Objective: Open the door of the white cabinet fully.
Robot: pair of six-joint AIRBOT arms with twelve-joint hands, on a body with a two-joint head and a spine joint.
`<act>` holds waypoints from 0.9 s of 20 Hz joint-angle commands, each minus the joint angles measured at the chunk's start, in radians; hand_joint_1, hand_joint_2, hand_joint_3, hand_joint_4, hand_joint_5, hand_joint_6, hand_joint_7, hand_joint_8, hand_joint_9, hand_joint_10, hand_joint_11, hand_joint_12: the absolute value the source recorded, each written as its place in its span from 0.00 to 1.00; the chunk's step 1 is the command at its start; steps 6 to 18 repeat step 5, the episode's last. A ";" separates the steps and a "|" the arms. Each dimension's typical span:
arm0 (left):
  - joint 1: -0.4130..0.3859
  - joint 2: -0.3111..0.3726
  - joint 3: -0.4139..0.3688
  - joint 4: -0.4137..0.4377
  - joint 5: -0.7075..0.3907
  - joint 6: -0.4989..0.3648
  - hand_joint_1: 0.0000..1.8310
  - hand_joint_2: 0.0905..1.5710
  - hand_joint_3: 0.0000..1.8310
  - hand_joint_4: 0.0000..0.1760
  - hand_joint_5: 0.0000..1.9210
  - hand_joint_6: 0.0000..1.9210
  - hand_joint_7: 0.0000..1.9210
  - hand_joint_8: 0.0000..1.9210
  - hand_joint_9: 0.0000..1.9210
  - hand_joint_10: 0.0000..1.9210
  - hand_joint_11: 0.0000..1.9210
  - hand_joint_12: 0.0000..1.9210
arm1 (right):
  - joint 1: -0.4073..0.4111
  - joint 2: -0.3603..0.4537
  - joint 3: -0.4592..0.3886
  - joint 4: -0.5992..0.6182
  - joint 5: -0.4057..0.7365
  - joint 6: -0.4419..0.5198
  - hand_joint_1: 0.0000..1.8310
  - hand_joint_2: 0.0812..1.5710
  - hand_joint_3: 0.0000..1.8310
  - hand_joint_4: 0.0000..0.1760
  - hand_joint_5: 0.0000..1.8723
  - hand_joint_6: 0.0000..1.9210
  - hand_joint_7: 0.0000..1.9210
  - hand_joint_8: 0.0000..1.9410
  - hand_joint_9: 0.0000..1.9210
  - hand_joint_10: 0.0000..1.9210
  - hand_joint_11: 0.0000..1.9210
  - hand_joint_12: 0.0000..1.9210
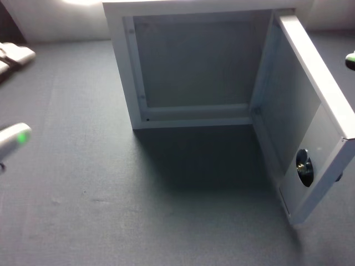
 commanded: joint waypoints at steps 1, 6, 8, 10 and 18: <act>-0.007 0.000 0.009 0.001 -0.161 -0.012 0.22 0.92 0.00 0.00 0.03 0.00 0.01 0.00 0.00 0.00 0.00 0.00 | 0.008 0.007 0.001 0.047 0.156 0.009 0.42 0.86 0.00 0.00 0.19 0.00 0.16 0.00 0.12 0.00 0.11 0.02; -0.059 -0.020 0.042 0.013 -0.162 -0.036 0.14 0.89 0.00 0.00 0.01 0.00 0.00 0.00 0.00 0.00 0.00 0.00 | 0.008 0.014 -0.006 0.082 0.253 0.004 0.44 0.90 0.00 0.00 0.14 0.00 0.12 0.00 0.08 0.00 0.07 0.01; -0.059 -0.020 0.042 0.013 -0.162 -0.036 0.14 0.89 0.00 0.00 0.01 0.00 0.00 0.00 0.00 0.00 0.00 0.00 | 0.008 0.014 -0.006 0.082 0.253 0.004 0.44 0.90 0.00 0.00 0.14 0.00 0.12 0.00 0.08 0.00 0.07 0.01; -0.059 -0.020 0.042 0.013 -0.162 -0.036 0.14 0.89 0.00 0.00 0.01 0.00 0.00 0.00 0.00 0.00 0.00 0.00 | 0.008 0.014 -0.006 0.082 0.253 0.004 0.44 0.90 0.00 0.00 0.14 0.00 0.12 0.00 0.08 0.00 0.07 0.01; -0.059 -0.020 0.042 0.013 -0.162 -0.036 0.14 0.89 0.00 0.00 0.01 0.00 0.00 0.00 0.00 0.00 0.00 0.00 | 0.008 0.014 -0.006 0.082 0.253 0.004 0.44 0.90 0.00 0.00 0.14 0.00 0.12 0.00 0.08 0.00 0.07 0.01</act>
